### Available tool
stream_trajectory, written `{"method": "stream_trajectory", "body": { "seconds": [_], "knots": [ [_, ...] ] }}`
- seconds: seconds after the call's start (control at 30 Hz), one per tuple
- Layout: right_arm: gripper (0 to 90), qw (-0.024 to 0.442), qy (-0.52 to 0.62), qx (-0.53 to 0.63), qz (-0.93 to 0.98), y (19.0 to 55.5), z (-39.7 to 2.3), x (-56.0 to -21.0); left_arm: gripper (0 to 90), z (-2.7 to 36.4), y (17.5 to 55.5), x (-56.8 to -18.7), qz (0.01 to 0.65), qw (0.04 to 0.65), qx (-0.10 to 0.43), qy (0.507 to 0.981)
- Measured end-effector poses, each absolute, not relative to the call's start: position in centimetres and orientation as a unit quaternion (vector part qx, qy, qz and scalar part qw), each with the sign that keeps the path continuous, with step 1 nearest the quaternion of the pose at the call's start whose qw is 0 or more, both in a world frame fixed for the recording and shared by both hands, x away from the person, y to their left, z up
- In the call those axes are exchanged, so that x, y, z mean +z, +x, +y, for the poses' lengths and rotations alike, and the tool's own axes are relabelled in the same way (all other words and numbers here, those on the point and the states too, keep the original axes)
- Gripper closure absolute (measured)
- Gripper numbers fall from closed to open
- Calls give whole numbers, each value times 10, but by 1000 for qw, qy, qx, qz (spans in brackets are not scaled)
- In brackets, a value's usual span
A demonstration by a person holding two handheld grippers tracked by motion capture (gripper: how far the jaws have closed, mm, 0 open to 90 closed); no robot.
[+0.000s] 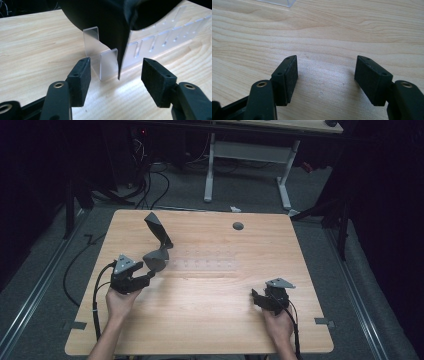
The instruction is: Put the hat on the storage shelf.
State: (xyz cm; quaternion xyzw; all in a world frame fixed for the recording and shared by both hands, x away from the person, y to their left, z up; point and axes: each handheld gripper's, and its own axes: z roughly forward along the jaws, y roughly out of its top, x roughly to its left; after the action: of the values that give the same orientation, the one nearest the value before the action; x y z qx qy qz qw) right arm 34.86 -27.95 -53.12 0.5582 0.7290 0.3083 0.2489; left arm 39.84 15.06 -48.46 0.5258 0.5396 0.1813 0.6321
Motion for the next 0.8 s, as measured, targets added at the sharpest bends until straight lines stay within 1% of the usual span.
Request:
{"method": "stream_trajectory", "body": {
  "seconds": [0.1, 0.27, 0.4, 0.47, 0.6, 0.8],
  "knots": [
    [354, 248, 558, 309, 729, 348, -279, -531, 404, 151, 391, -490, 549, 622, 179, 528],
    [354, 247, 557, 309, 730, 348, -279, -531, 409, 152, 378, -499, 558, 625, 162, 521],
    [354, 248, 557, 309, 730, 348, -279, -531, 403, 154, 372, -517, 568, 601, 162, 538],
    [354, 248, 557, 309, 730, 348, -279, -531, 403, 156, 372, -522, 577, 598, 152, 534],
    [354, 248, 557, 309, 730, 348, -279, -531, 396, 157, 374, -532, 588, 583, 164, 536],
    [354, 248, 557, 309, 730, 348, -279, -531, 368, 151, 376, -547, 578, 545, 194, 576]
  ]
}}
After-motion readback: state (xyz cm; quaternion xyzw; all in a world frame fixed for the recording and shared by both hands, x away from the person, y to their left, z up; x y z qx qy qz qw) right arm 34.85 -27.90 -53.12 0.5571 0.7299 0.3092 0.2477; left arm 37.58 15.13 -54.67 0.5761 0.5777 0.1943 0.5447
